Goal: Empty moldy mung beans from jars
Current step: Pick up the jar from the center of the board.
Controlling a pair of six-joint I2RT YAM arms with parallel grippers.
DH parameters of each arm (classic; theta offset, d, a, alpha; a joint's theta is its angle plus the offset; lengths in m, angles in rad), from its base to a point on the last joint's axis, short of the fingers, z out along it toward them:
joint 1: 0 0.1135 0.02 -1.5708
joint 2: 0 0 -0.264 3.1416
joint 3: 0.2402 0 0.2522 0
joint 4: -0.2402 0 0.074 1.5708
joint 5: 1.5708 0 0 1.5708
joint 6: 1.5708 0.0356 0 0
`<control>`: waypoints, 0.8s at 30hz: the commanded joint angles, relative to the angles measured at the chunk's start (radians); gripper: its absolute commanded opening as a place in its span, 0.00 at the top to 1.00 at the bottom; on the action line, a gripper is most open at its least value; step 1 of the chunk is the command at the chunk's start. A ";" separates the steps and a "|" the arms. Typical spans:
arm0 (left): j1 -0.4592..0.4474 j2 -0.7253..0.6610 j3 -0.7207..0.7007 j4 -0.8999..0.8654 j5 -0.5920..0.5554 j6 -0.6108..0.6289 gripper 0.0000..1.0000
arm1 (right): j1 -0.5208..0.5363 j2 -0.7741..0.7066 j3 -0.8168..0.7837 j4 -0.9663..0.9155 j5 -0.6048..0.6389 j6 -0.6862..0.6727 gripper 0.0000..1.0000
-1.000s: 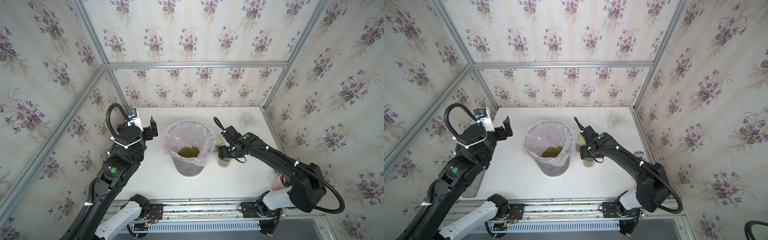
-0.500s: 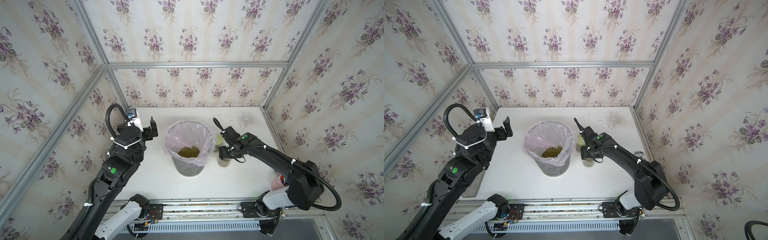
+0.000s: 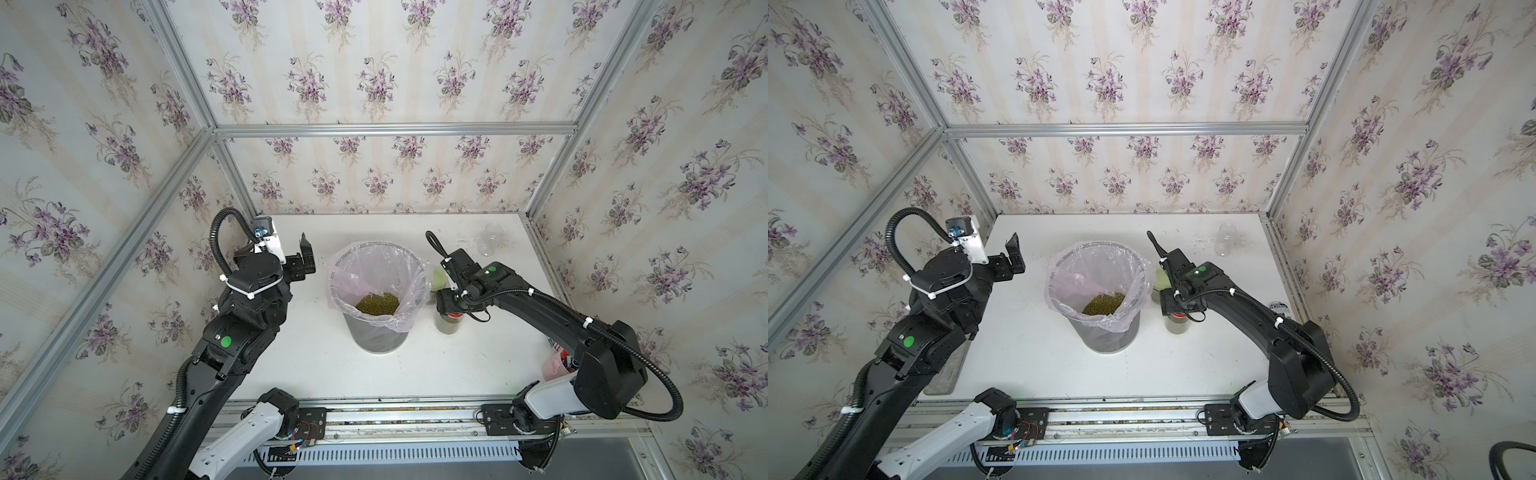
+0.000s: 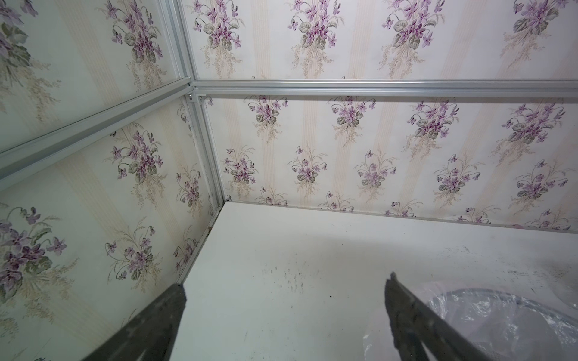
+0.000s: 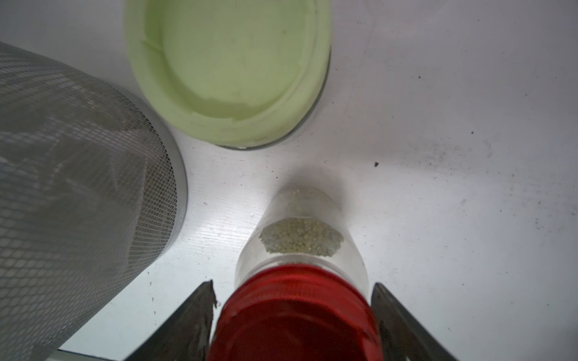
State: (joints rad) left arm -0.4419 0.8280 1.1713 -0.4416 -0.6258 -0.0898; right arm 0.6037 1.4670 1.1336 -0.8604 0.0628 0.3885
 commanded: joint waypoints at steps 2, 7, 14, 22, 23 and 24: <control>0.000 0.002 -0.002 0.007 -0.013 -0.014 0.00 | 0.001 0.005 -0.006 -0.016 0.014 -0.005 0.23; 0.002 0.000 -0.001 0.007 -0.011 -0.015 0.00 | -0.001 0.014 -0.017 -0.007 0.012 -0.008 0.23; 0.002 0.005 0.000 0.007 -0.006 -0.016 0.00 | -0.002 0.027 -0.018 0.008 0.005 -0.011 0.24; 0.002 0.001 -0.002 0.007 -0.009 -0.016 0.00 | -0.009 0.024 -0.026 0.011 -0.006 -0.016 0.29; 0.002 0.002 -0.002 0.007 -0.011 -0.015 0.00 | -0.009 0.023 -0.026 0.012 -0.007 -0.016 0.30; 0.002 0.002 -0.001 0.007 -0.012 -0.014 0.00 | -0.009 0.022 -0.026 0.011 -0.010 -0.017 0.31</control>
State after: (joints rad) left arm -0.4400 0.8299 1.1713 -0.4416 -0.6258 -0.0898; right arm 0.5953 1.4902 1.1103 -0.8539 0.0578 0.3698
